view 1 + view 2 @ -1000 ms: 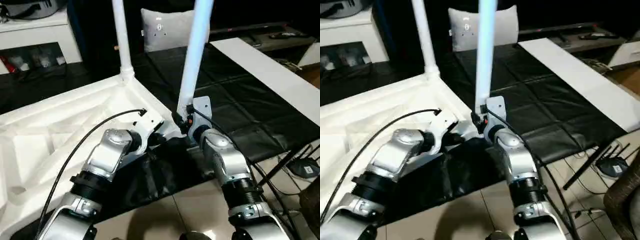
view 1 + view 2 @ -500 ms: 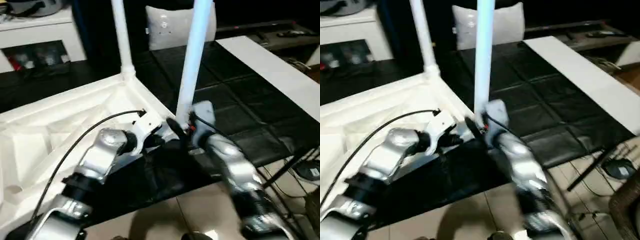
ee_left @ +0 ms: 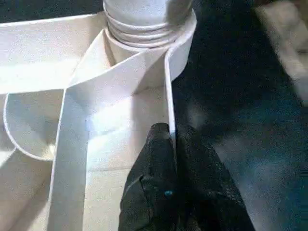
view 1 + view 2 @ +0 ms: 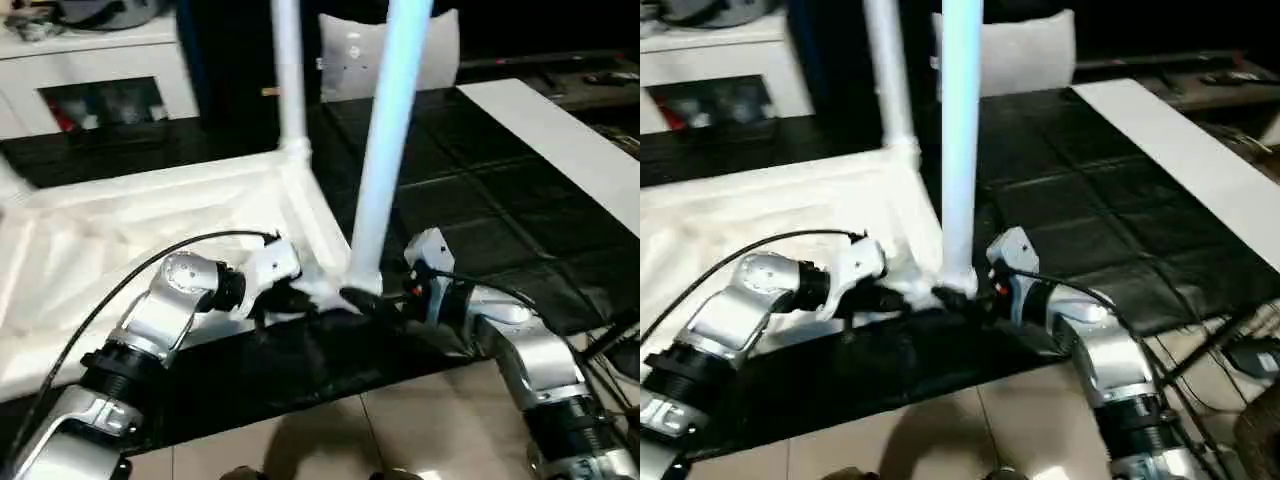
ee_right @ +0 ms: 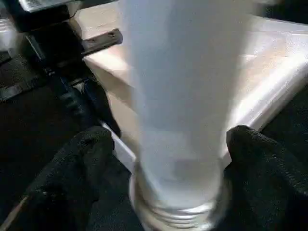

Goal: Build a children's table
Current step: Rotate leg to tighten

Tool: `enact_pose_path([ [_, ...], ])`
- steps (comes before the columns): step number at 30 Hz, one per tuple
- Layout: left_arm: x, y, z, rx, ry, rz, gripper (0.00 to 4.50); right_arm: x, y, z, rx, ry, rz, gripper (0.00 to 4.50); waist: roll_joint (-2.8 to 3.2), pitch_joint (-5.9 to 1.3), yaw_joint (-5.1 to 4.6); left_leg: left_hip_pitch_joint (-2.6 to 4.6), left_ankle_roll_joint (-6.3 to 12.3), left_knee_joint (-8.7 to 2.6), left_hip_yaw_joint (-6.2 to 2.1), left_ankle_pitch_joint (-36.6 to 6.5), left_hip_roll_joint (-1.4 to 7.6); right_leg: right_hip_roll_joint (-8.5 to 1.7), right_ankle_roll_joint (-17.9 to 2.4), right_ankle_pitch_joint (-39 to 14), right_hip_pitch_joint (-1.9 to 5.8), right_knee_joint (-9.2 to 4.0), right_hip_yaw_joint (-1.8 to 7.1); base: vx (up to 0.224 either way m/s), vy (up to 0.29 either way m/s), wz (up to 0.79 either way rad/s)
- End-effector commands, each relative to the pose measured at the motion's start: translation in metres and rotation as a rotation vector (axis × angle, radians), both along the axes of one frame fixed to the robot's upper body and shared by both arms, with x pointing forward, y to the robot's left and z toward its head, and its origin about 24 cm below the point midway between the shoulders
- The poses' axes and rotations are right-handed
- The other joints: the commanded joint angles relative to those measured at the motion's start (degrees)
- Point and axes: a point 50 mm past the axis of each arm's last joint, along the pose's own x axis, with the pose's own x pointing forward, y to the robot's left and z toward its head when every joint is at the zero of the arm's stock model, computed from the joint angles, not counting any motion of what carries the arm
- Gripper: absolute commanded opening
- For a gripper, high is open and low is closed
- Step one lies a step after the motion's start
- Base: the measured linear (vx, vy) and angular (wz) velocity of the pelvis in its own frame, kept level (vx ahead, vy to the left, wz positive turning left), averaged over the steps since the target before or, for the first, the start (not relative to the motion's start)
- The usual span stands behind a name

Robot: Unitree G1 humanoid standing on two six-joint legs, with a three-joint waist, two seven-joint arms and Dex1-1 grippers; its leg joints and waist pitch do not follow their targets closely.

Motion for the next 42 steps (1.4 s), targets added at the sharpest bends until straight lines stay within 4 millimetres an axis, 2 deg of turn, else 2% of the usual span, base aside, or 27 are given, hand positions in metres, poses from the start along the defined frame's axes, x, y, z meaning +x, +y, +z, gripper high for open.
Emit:
enact_pose_path([
  [1,-0.002,-0.009,0.011,0.018,-0.029,-0.17,0.0,-0.002,0.001,0.011,0.008,-0.013,0.112,4.2,0.0,-4.47,-0.4,1.39,1.64,-4.13,0.01,-15.7,1.01,-2.43,-12.04,-14.98,2.83,-4.39,1.87,0.0,0.0,0.0],
  [2,-0.003,-0.007,0.011,0.035,-0.026,-0.197,0.0,-0.003,-0.001,0.011,0.001,0.005,0.156,4.04,-0.2,-4.43,-0.16,1.43,1.62,-4.08,0.05,-16.28,1.0,-2.5,-11.91,-16.36,2.85,-4.4,1.84,0.0,0.0,0.0],
  [5,-0.003,-0.006,0.01,0.049,-0.024,-0.211,0.0,-0.004,-0.002,0.012,-0.01,0.01,0.181,3.83,-0.23,-4.39,-0.02,1.35,1.41,-4.08,0.05,-16.06,1.03,-2.7,-11.71,-17.53,2.85,-4.48,1.88,0.0,0.0,0.0],
  [6,-0.003,-0.005,0.01,0.064,-0.027,-0.228,0.0,-0.005,-0.003,0.012,-0.021,0.021,0.218,3.83,-0.33,-4.43,-0.05,1.26,1.26,-4.06,0.03,-15.69,1.02,-2.72,-11.65,-17.66,2.88,-4.42,1.88,0.0,0.0,0.0],
  [7,-0.003,-0.004,0.009,0.074,-0.029,-0.247,0.0,-0.006,-0.004,0.013,-0.029,0.037,0.262,3.76,-0.68,-4.49,-0.04,1.23,1.41,-4.01,0.04,-15.51,0.98,-2.67,-11.54,-17.85,2.94,-4.47,1.82,0.0,0.0,0.0],
  [9,-0.003,-0.004,0.009,0.078,-0.032,-0.265,0.0,-0.007,-0.003,0.015,-0.024,0.046,0.299,3.57,-0.59,-4.55,0.08,1.15,1.94,-3.88,0.08,-14.19,1.03,-2.66,-11.78,-16.79,2.96,-4.26,1.84,0.0,0.0,0.0],
  [10,-0.003,-0.004,0.009,0.077,-0.031,-0.274,0.0,-0.008,-0.002,0.015,-0.025,0.047,0.313,3.46,-0.86,-4.52,0.0,1.04,2.06,-3.9,0.12,-14.04,1.03,-2.64,-11.77,-16.73,3.0,-4.25,1.83,0.0,0.0,0.0],
  [11,-0.003,-0.004,0.009,0.076,-0.031,-0.277,0.0,-0.007,-0.002,0.015,-0.026,0.046,0.317,3.39,-0.69,-4.59,0.12,1.15,2.1,-3.8,0.13,-13.8,1.03,-2.73,-11.79,-16.82,2.92,-4.22,1.85,0.0,0.0,0.0],
  [13,-0.003,-0.004,0.01,0.073,-0.028,-0.29,0.0,-0.008,0.0,0.015,-0.027,0.049,0.333,3.33,-0.74,-4.57,0.11,1.22,1.93,-3.82,0.14,-13.88,1.03,-2.69,-11.73,-17.44,2.84,-4.27,1.82,0.0,0.0,0.0],
  [20,-0.001,-0.005,0.01,0.081,-0.037,-0.309,0.0,-0.009,0.005,0.012,-0.032,0.081,0.372,2.65,-0.93,-4.7,0.19,1.17,2.01,-3.78,0.17,-13.06,1.05,-2.64,-12.16,-15.75,2.92,-4.05,1.8,0.0,0.0,0.0],
  [25,0.0,-0.005,0.01,0.077,-0.04,-0.307,0.0,-0.011,0.007,0.012,-0.024,0.103,0.392,2.28,-0.78,-4.59,0.28,1.28,1.61,-3.85,0.14,-13.91,1.08,-2.7,-11.59,-17.96,2.77,-4.32,1.8,0.0,0.0,0.0],
  [27,0.0,-0.005,0.01,0.076,-0.04,-0.307,0.0,-0.012,0.007,0.011,-0.022,0.109,0.395,2.1,-0.89,-4.64,0.27,1.27,1.48,-3.87,0.09,-13.9,1.11,-2.69,-11.66,-17.51,2.85,-4.16,1.79,0.0,0.0,0.0],
  [30,0.0,-0.006,0.01,0.056,-0.029,-0.282,0.0,-0.014,0.008,0.011,0.015,0.144,0.386,2.03,-0.92,-4.71,0.35,1.19,1.74,-3.81,0.13,-13.02,1.1,-2.65,-12.05,-16.12,2.94,-4.02,1.79,0.0,0.0,0.0],
  [32,0.002,-0.006,0.011,0.051,-0.017,-0.228,0.0,-0.016,0.01,0.011,0.036,0.165,0.376,2.0,-0.87,-4.69,0.43,1.31,1.74,-3.81,0.17,-12.95,1.14,-2.64,-12.23,-15.94,2.87,-3.99,1.8,0.0,0.0,0.0],
  [34,0.005,-0.009,0.013,-0.002,0.008,-0.094,0.0,-0.019,0.017,0.009,0.076,0.189,0.32,2.0,-0.8,-4.62,0.42,1.31,1.53,-3.88,0.21,-12.85,1.18,-2.67,-12.22,-16.12,2.88,-3.96,1.88,0.0,0.0,0.0],
  [35,0.005,-0.009,0.013,-0.003,0.008,-0.092,0.0,-0.019,0.017,0.009,0.077,0.19,0.319,2.0,-0.84,-4.6,0.49,1.42,1.33,-3.93,0.18,-12.71,1.22,-2.67,-12.27,-16.17,2.85,-3.95,1.89,0.0,0.0,0.0],
  [37,0.006,-0.01,0.014,-0.013,0.007,-0.058,0.0,-0.019,0.022,0.008,0.083,0.192,0.281,2.0,-1.02,-4.49,0.35,1.26,0.94,-3.92,0.09,-13.54,1.0,-2.75,-11.48,-18.74,2.85,-4.21,1.82,0.0,0.0,0.0],
  [38,0.01,-0.021,0.019,-0.081,0.01,0.117,0.0,-0.007,0.042,-0.001,0.087,0.178,0.074,2.0,-1.02,-4.37,0.16,1.2,0.7,-3.95,0.01,-14.49,0.84,-2.73,-10.58,-21.27,2.79,-4.55,1.7,0.0,0.0,0.0],
  [39,0.01,-0.021,0.019,-0.081,0.01,0.117,0.0,-0.007,0.042,-0.001,0.087,0.178,0.074,2.0,-0.91,-4.33,-0.12,1.17,-0.04,-4.05,0.03,-14.27,0.95,-2.75,-10.44,-21.34,2.74,-4.26,1.82,0.0,0.0,0.0],
  [40,0.013,-0.026,0.021,-0.115,0.019,0.2,0.0,-0.002,0.051,-0.003,0.099,0.181,-0.006,2.0,-1.09,-4.09,-1.14,0.89,-1.47,-4.04,-0.2,-16.1,0.41,-2.72,-8.72,-27.0,2.63,-4.76,1.37,0.0,0.0,0.0],
  [41,0.015,-0.03,0.023,-0.129,0.005,0.238,0.0,0.002,0.057,-0.004,0.106,0.185,-0.047,2.0,-1.3,-4.17,-1.46,0.77,-1.69,-4.07,-0.4,-16.14,0.31,-2.83,-7.76,-28.71,2.81,-4.93,1.15,0.0,0.0,0.0],
  [42,0.017,-0.032,0.023,-0.138,-0.005,0.261,0.0,0.004,0.061,-0.004,0.109,0.188,-0.073,2.0,-1.24,-4.26,-2.15,0.54,-1.84,-4.16,-0.59,-16.03,0.26,-2.65,-6.54,-29.67,2.81,-5.0,1.03,0.0,0.0,0.0],
])
